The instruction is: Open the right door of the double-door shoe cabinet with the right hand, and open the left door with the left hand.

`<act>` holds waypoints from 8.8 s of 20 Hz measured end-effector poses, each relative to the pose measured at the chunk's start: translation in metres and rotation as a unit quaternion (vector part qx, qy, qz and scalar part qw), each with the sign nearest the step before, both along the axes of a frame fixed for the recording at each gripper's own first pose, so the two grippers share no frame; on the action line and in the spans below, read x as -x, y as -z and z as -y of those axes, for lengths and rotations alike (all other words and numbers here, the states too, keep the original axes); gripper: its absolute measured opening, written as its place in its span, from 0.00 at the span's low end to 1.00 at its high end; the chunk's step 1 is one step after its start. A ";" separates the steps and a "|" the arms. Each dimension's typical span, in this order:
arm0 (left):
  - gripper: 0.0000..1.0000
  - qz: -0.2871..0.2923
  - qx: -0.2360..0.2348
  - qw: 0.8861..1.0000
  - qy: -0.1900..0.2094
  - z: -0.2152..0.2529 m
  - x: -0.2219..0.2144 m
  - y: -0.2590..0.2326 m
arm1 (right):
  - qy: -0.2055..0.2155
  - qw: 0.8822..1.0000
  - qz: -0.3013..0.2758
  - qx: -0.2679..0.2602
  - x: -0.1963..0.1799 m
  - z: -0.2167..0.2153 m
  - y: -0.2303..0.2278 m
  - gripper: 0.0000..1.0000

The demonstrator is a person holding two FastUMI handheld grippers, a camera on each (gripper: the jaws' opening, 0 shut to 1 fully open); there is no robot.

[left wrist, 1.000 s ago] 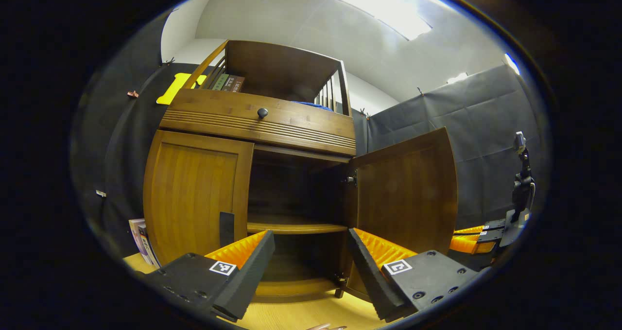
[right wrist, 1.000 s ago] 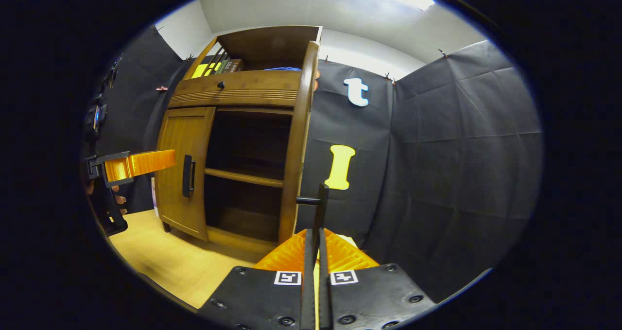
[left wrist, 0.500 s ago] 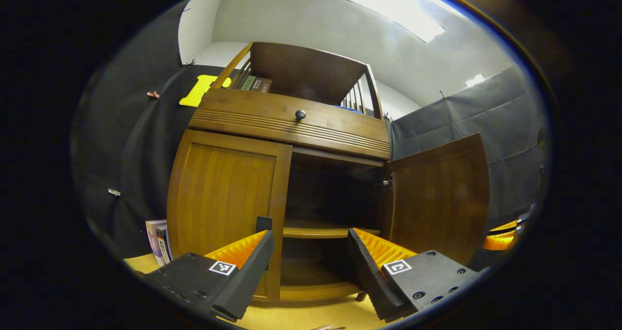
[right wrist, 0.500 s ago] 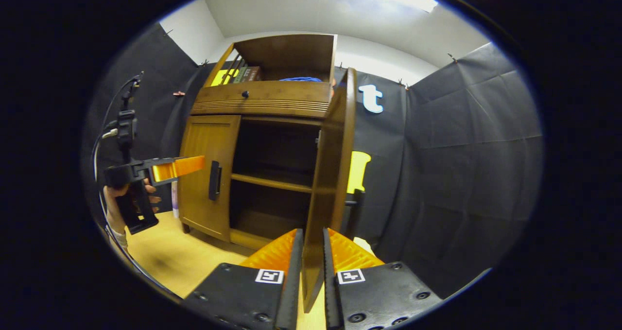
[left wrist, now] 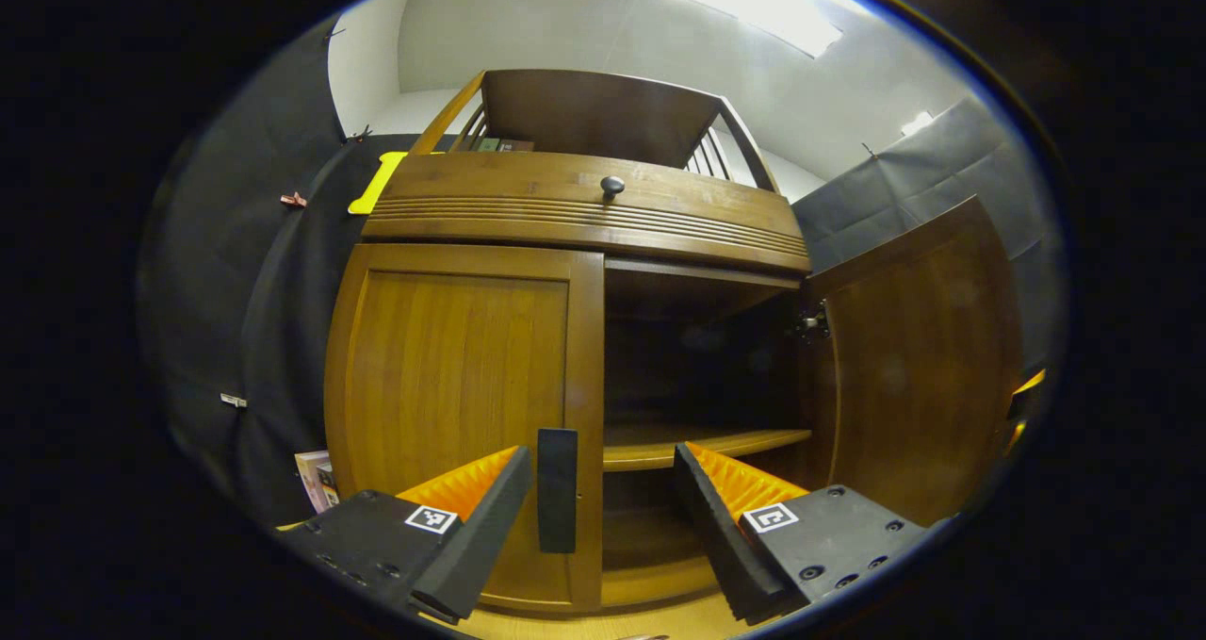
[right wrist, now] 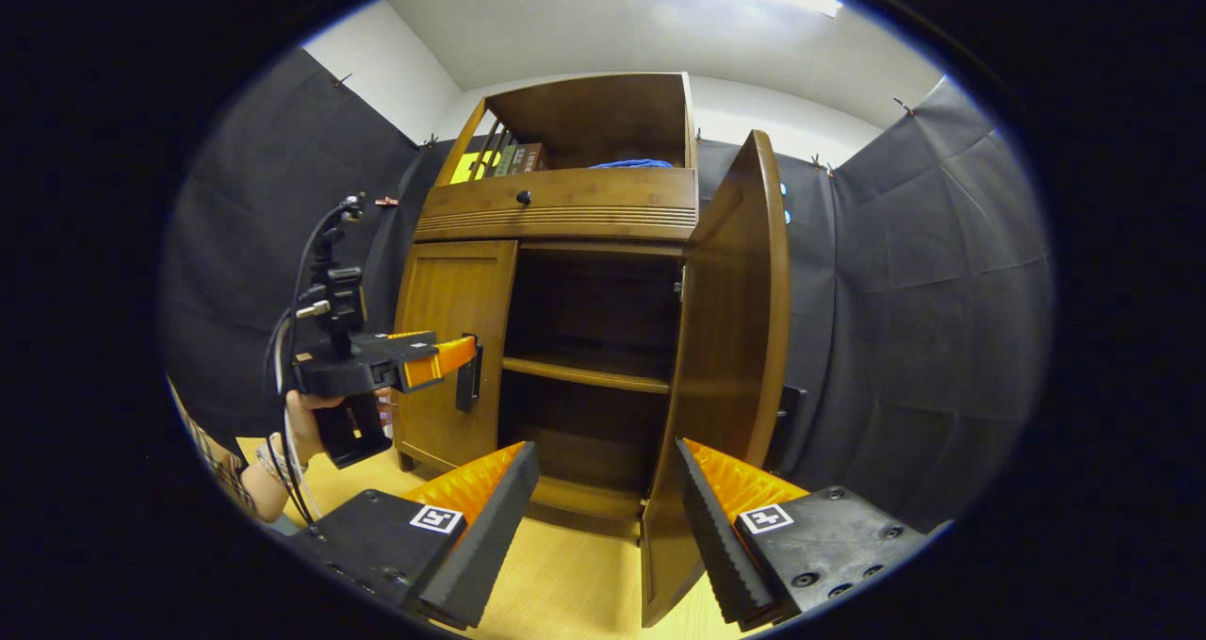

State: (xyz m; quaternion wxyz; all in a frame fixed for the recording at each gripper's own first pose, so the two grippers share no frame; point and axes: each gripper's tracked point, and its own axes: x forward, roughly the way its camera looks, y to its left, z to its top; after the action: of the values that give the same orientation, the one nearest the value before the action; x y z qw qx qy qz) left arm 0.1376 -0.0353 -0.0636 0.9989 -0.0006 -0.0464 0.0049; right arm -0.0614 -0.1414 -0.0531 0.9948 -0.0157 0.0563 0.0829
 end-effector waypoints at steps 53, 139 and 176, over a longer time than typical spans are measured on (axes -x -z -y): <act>0.30 -0.070 -0.018 0.996 0.042 -0.100 0.118 0.019 | -0.019 0.999 -0.001 -0.044 0.014 -0.084 -0.010 0.90; 0.96 -0.028 -0.028 0.999 0.011 -0.055 0.147 -0.074 | -0.004 0.997 0.069 -0.027 -0.051 -0.185 -0.063 0.97; 0.96 -0.029 -0.042 0.999 0.017 -0.035 0.140 -0.067 | -0.005 0.998 0.064 -0.026 -0.051 -0.167 -0.053 0.97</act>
State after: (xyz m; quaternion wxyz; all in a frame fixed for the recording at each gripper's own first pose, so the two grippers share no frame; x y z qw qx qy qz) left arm -0.0027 -0.0001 0.0034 0.9989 0.0411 -0.0172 -0.0139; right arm -0.0103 0.0257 -0.0002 0.9961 0.0048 -0.0099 0.0880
